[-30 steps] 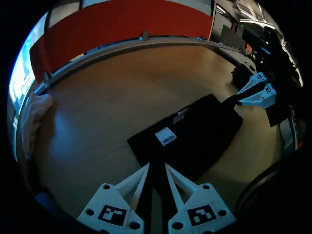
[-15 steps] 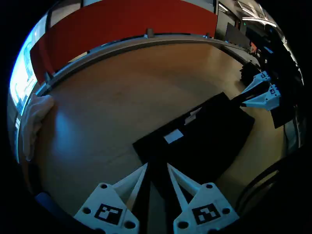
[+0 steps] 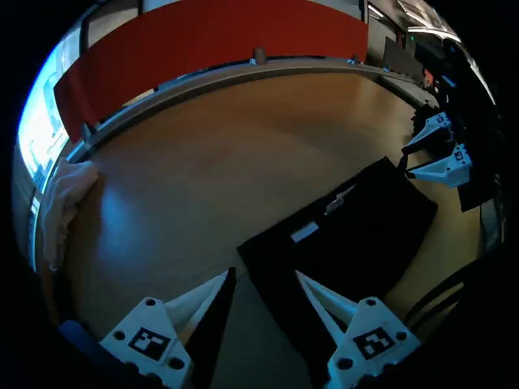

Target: Fold towel

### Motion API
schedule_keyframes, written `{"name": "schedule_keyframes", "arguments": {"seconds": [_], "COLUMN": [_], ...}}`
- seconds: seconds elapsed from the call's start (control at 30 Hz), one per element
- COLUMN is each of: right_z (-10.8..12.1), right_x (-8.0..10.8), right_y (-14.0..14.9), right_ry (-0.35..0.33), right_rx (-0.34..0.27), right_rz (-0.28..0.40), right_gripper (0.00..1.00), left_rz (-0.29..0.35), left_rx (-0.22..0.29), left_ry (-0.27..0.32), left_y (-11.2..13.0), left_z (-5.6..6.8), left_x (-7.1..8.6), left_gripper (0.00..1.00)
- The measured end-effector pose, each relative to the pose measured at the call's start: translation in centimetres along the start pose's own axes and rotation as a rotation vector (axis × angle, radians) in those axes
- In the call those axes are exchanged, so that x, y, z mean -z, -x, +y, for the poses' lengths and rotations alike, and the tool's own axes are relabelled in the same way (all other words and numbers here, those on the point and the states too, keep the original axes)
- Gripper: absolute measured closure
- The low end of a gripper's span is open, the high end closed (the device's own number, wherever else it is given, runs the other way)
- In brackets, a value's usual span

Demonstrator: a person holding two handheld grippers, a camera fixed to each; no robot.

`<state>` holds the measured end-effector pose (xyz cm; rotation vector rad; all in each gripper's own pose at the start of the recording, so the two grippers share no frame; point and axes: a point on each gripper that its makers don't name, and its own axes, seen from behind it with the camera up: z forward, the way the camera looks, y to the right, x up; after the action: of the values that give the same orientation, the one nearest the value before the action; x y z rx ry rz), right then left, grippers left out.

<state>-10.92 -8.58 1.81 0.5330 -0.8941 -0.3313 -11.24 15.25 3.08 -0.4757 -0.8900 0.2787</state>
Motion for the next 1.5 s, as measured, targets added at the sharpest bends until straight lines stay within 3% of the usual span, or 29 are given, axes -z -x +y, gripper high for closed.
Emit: {"name": "schedule_keyframes", "arguments": {"seconds": [0.07,0.2,0.27,0.33,0.6,0.8,1.5], "right_z": [0.3,0.9,1.3,1.6,1.8,1.2,-1.6], "right_x": [-0.1,-0.3,-0.4,-0.4,-0.1,0.8,5.2], "right_y": [-0.1,-0.2,-0.3,-0.3,-0.8,-0.4,3.3], "right_ry": [0.007,0.029,0.042,0.051,0.052,0.041,0.027], "right_rx": [0.002,0.005,0.005,0.004,-0.011,-0.016,-0.043], "right_rz": [0.002,0.008,0.01,0.012,0.027,0.035,0.049], "right_gripper": [0.28,0.09,0.05,0.03,0.0,0.0,0.0], "left_rz": [0.0,0.003,0.009,0.015,0.027,0.029,0.007], "left_rx": [0.004,0.016,0.021,0.024,0.028,0.042,0.13], "left_ry": [-0.01,-0.032,-0.044,-0.055,-0.068,-0.062,-0.058], "left_y": [-0.1,-0.4,-0.6,-0.8,-1.4,-0.9,4.0], "left_z": [-0.3,-1.0,-1.5,-1.8,-2.2,-1.6,0.7], "left_x": [0.0,0.0,0.0,0.0,0.4,1.0,4.6], "left_gripper": [0.37,0.25,0.07,0.02,0.02,0.02,0.02]}}
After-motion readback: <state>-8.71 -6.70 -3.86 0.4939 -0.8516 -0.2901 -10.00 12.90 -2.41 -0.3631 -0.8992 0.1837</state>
